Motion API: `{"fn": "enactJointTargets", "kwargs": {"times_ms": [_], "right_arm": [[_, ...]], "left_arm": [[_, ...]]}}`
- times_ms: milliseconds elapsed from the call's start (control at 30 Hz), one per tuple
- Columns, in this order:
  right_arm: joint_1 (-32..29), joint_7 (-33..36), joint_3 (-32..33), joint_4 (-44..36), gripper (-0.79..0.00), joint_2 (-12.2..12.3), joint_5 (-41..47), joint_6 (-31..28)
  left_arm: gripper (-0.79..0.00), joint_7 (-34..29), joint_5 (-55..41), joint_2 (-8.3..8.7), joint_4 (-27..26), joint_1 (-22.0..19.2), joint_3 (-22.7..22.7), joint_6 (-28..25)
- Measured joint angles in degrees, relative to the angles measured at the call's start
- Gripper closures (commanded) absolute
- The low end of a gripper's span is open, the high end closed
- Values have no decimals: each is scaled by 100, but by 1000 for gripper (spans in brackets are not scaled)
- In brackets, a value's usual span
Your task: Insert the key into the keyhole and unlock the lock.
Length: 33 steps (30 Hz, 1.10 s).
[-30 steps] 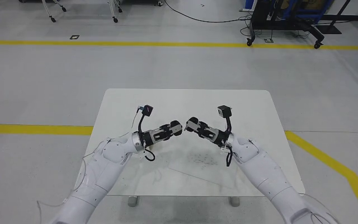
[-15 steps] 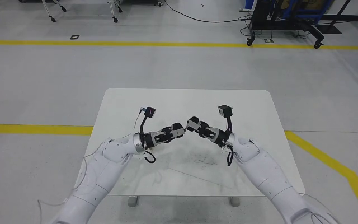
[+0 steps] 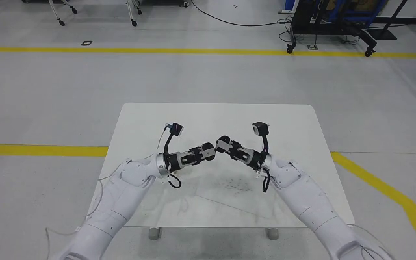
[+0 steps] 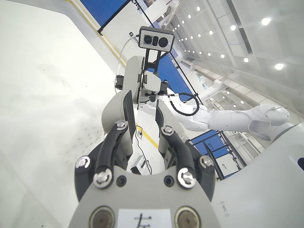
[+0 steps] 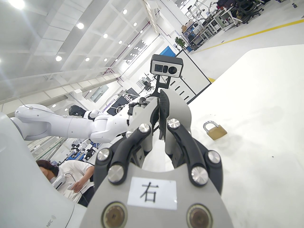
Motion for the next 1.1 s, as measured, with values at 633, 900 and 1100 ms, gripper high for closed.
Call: {"fn": "enactJointTargets", "kwargs": {"times_ms": [633,900,1100], "right_arm": [[-5,-23,28,27,0,-10,-73,-28],[-8,13,27,27,0,-12,-48,-25],[-11,45,27,21,0,-11,-23,-28]], "left_arm": [[0,239,34,-12,58,15,-23,64],[0,367,78,24,-18,93,-176,69],[-610,248,51,40,-77,132,-196,10]]}}
